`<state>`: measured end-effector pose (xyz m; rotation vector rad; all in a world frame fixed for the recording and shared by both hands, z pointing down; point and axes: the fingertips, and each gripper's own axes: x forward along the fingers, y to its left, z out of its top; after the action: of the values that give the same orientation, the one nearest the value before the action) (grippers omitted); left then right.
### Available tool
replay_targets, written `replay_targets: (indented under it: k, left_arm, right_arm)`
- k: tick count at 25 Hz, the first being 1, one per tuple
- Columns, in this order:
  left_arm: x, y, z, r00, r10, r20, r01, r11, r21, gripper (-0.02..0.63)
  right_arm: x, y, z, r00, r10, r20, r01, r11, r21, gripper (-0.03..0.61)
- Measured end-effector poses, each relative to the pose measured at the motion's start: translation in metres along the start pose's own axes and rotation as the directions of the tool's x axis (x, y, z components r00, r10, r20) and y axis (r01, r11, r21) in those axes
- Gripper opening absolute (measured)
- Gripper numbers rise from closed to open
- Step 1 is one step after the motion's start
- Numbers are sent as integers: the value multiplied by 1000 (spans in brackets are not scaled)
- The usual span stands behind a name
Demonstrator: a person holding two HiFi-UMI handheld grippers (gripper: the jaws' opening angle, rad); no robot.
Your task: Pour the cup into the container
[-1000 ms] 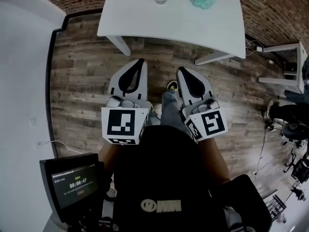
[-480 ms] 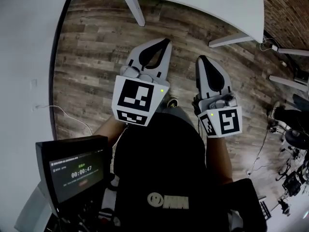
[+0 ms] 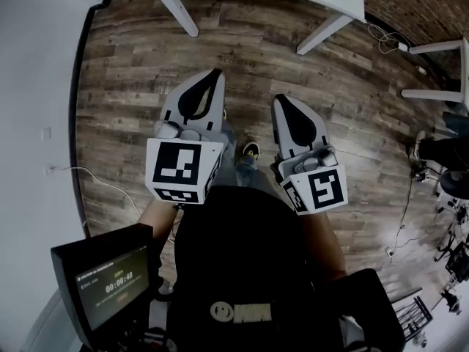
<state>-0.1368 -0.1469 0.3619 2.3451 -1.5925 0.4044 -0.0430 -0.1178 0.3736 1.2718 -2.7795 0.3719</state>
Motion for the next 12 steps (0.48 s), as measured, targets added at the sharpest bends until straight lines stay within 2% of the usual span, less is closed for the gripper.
replay_targets:
  k: [4,9,12]
  left_arm:
    - [-20,-21,-16,1000,17,-5,-17,1000,10,3]
    - [-45,-60,-26,998,-40,41,42,998,-56,3]
    - [-48,-68,-29,999,-45,29,46,998,-47,3]
  right_arm:
    - [-24,-2,-15,1000,-16,-5,16,999,30,3]
    - [-57,13,-16,1000,1,16,-1,999,42,3]
    - [-58,22,-16,1000,14,20,-15,999,49,3]
